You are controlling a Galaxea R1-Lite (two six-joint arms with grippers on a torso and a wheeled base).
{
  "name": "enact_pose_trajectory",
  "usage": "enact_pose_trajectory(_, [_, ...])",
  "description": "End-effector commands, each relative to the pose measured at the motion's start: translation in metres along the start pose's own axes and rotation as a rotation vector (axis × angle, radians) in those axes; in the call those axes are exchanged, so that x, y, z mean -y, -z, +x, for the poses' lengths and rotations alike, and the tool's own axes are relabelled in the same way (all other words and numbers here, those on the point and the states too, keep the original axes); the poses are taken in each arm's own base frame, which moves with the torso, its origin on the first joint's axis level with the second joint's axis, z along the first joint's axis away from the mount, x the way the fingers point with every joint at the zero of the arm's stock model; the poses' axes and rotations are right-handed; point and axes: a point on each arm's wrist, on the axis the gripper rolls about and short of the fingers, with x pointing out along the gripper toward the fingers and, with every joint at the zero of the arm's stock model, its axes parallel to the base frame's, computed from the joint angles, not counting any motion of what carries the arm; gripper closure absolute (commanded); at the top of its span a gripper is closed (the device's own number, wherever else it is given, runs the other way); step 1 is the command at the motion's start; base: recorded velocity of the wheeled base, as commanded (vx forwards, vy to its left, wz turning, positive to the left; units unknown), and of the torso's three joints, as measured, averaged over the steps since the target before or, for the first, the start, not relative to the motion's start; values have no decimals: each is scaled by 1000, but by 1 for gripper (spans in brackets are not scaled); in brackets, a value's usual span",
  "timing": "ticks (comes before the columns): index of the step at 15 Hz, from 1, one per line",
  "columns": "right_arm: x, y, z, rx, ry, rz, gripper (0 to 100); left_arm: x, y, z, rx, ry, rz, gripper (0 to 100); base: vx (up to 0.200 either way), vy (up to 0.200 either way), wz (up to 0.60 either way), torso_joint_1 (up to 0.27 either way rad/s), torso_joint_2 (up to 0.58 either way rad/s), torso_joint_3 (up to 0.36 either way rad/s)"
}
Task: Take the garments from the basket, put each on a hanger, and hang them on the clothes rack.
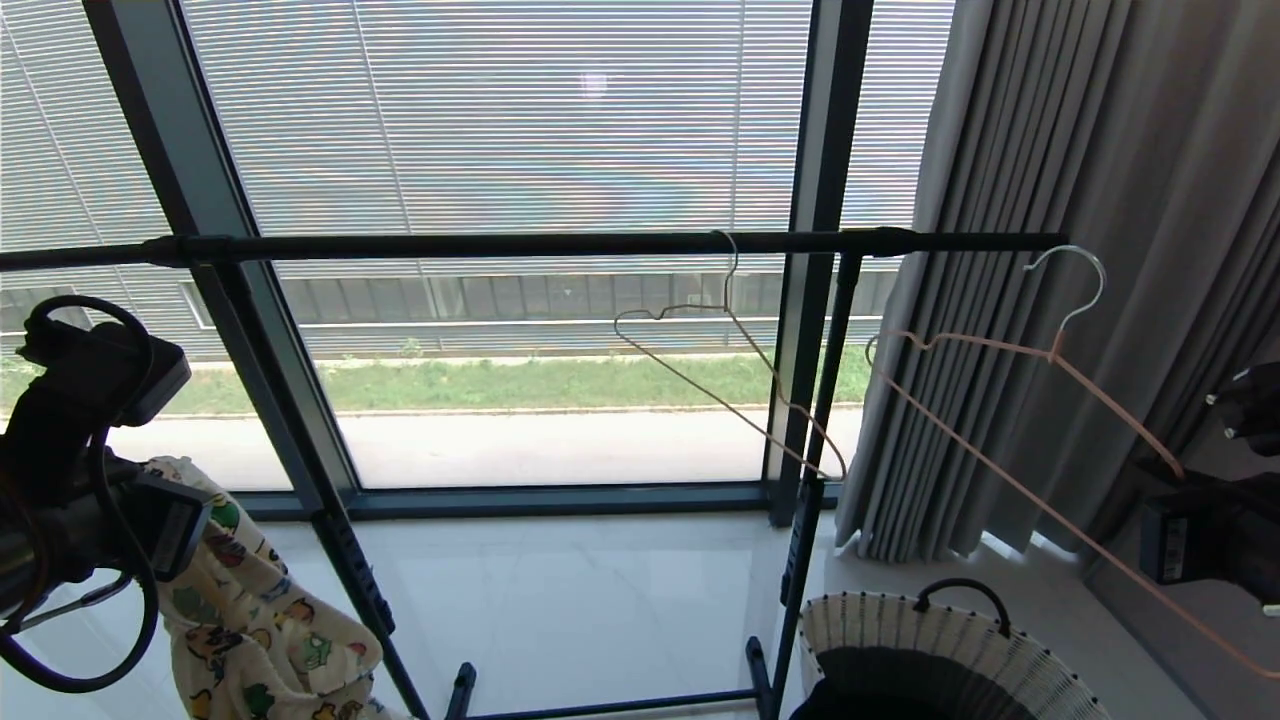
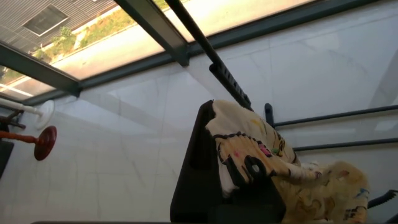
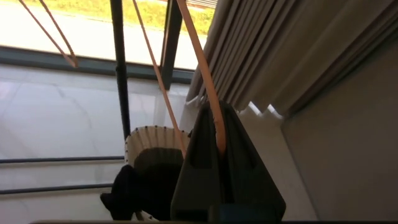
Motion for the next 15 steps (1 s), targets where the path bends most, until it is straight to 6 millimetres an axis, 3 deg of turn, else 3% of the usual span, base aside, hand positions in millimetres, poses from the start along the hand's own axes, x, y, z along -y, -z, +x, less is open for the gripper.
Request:
enact_pose_trajectory(1, [1, 1, -4, 7, -4, 1, 100, 1, 1, 1, -4, 3, 2, 100, -200, 0, 0, -2, 2, 2])
enact_pose_trajectory(11, [-16, 2, -10, 12, -121, -29, 100, 4, 6, 1, -17, 15, 12, 100, -200, 0, 0, 2, 1, 3])
enact_pose_trajectory(15, [-22, 9, -17, 6, -260, -49, 100, 8, 10, -3, 0, 60, 17, 100, 0, 0, 0, 0, 0, 0])
